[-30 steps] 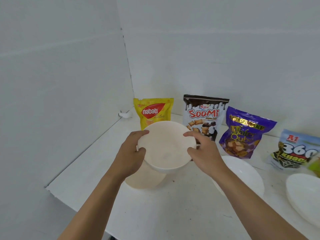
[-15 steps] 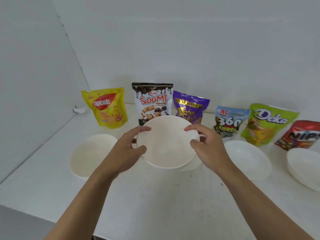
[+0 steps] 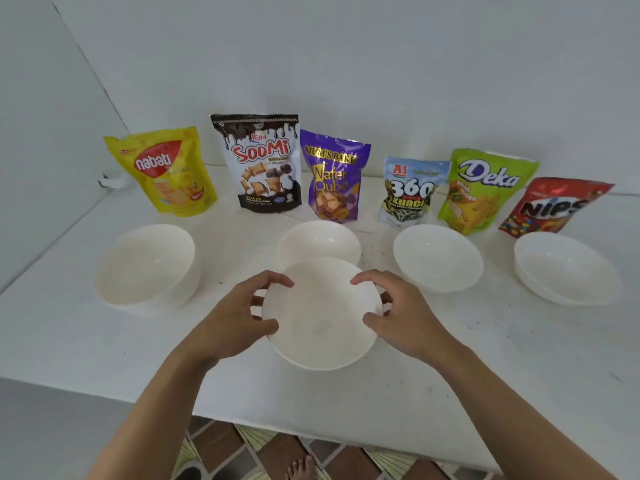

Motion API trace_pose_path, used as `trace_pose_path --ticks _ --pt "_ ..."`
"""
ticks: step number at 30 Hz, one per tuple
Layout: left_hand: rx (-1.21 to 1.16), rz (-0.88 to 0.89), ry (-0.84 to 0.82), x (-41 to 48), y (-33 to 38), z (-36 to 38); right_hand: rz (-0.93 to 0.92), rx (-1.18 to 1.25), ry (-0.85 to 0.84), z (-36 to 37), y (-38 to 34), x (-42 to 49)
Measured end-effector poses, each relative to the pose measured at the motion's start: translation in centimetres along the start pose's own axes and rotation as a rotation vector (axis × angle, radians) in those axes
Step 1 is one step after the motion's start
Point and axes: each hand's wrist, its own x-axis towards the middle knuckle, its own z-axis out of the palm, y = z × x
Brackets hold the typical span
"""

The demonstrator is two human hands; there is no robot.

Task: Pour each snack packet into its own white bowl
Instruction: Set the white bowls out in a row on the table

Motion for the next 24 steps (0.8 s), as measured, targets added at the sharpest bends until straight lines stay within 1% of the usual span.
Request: trace_pose_path --ticks 6,11,19,24 --pt "-0.007 -0.048 -0.047 -1.3 -1.8 1.2 0.019 -0.028 -0.071 1.0 2.0 -1.9" --pt "-0.030 -0.076 -0.027 -1.9 -3.2 1.9 0.029 -0.033 -0.070 1.9 2.7 -2.6" --pt "0.006 -0.094 -0.037 -2.0 -3.5 0.9 0.006 -0.073 -0.072 2.6 2.5 -2.7" --pt "0.027 -0.080 0.005 -1.8 -3.7 -0.7 -0.009 -0.113 -0.124 3.0 1.9 -1.9"
